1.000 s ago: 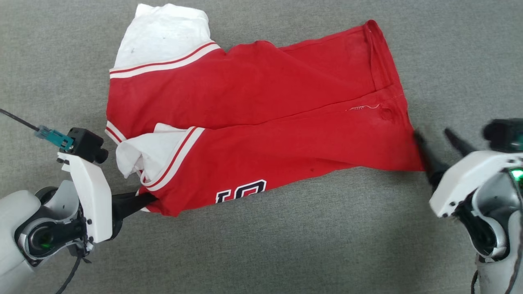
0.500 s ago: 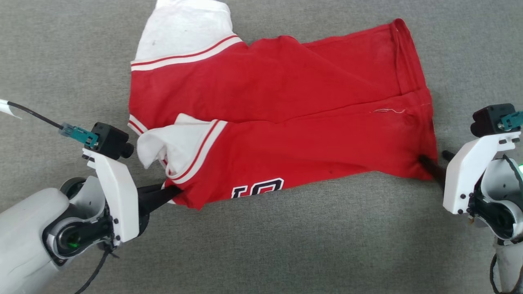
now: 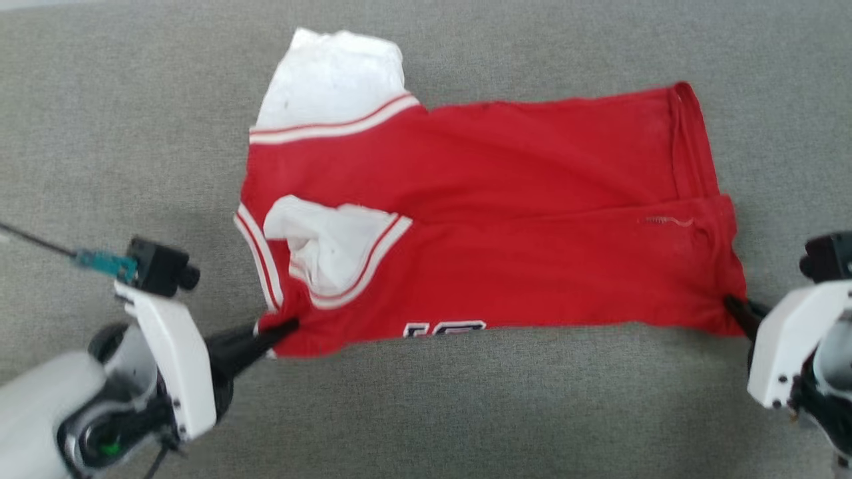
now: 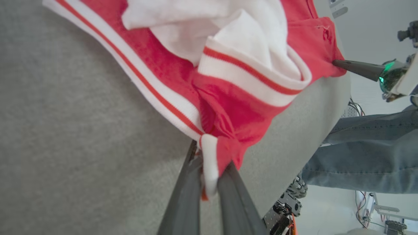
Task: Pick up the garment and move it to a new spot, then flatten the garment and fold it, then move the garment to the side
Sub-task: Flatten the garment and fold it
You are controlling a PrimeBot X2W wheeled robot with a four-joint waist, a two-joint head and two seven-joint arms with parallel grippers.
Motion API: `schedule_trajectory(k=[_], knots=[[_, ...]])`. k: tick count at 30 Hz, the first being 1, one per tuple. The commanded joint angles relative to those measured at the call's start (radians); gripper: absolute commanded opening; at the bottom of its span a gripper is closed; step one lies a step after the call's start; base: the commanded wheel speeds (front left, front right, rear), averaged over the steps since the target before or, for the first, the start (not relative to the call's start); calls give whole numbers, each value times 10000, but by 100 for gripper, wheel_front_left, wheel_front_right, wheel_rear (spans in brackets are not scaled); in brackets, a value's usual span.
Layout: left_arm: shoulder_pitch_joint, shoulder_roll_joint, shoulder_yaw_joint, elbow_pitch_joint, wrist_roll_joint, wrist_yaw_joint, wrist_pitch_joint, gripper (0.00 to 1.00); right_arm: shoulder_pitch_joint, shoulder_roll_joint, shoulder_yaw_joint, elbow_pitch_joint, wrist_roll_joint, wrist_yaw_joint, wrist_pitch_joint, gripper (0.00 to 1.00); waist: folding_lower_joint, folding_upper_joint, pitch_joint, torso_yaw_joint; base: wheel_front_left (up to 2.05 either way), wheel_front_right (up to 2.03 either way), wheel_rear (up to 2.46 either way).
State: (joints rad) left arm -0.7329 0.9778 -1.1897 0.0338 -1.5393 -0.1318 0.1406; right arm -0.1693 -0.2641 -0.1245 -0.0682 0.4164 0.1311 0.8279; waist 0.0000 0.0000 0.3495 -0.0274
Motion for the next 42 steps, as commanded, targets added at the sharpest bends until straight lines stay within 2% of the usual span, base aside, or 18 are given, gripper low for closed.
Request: schedule_trajectory(k=[1,8,11,12,13,14,15,16,19,24,28,29,31,34,37,42], knots=[[242,77,-63,-131,62,24,-93,0,187,29,-59,-152,53,-5,36,0,0,0,-34,-1,0,0,0],[1087,871,-303,-989,177,24,-846,0,1293,239,-477,-1118,118,-5,217,0,0,0,-106,6,0,0,0],[1269,1017,-345,-1028,287,24,-1172,0,1504,311,-626,-1327,83,-5,198,0,0,0,-137,44,0,0,0],[1306,1028,-368,-1019,299,24,-1263,0,1552,333,-644,-1377,67,-5,146,9,0,0,-153,57,0,0,0],[1285,1018,-356,-973,334,24,-1369,20,1563,348,-644,-1428,39,-5,49,42,0,0,-168,73,0,0,0],[1268,980,-354,-918,329,24,-1461,49,1546,380,-670,-1479,-2,-5,-99,100,0,0,-190,87,0,0,0],[1237,935,-353,-910,379,24,-1569,97,1537,444,-710,-1532,-49,-5,-272,100,0,0,-204,96,0,0,0],[1207,899,-318,-896,403,24,-1711,100,1552,510,-731,-1604,-67,-5,-446,100,0,0,-219,102,0,0,0],[1200,949,-212,-866,399,24,-2171,100,1614,596,-813,-1945,-247,-5,-1305,100,0,0,-251,78,0,0,0],[1275,1359,81,-575,428,24,-3166,100,1746,400,-197,-2405,-909,-4,-3653,100,0,0,-283,-200,0,0,0],[858,1559,633,171,612,24,-3772,100,1582,828,264,-2299,-1443,-4,-5968,100,0,0,-254,-625,0,0,0],[858,1559,633,171,612,24,-3772,100,1582,828,264,-2299,-1443,-4,-5968,100,0,0,-254,-625,0,0,0],[621,1464,1056,583,670,24,-3938,100,1634,1147,546,-2099,-1707,-5,-7050,100,0,0,-192,-891,0,0,0],[144,1420,1672,1026,751,24,-4026,100,1678,1497,1013,-1783,-2085,-5,-8436,100,0,0,-22,-1389,0,0,0],[-411,1438,2020,1378,836,24,-4016,100,1651,1759,1479,-1413,-2169,-5,-9330,100,0,0,195,-1998,0,0,0],[-1509,1473,2120,2291,759,24,-2918,100,1526,2011,1916,-768,-2047,-5,-10150,100,0,0,501,-2994,0,0,0]])
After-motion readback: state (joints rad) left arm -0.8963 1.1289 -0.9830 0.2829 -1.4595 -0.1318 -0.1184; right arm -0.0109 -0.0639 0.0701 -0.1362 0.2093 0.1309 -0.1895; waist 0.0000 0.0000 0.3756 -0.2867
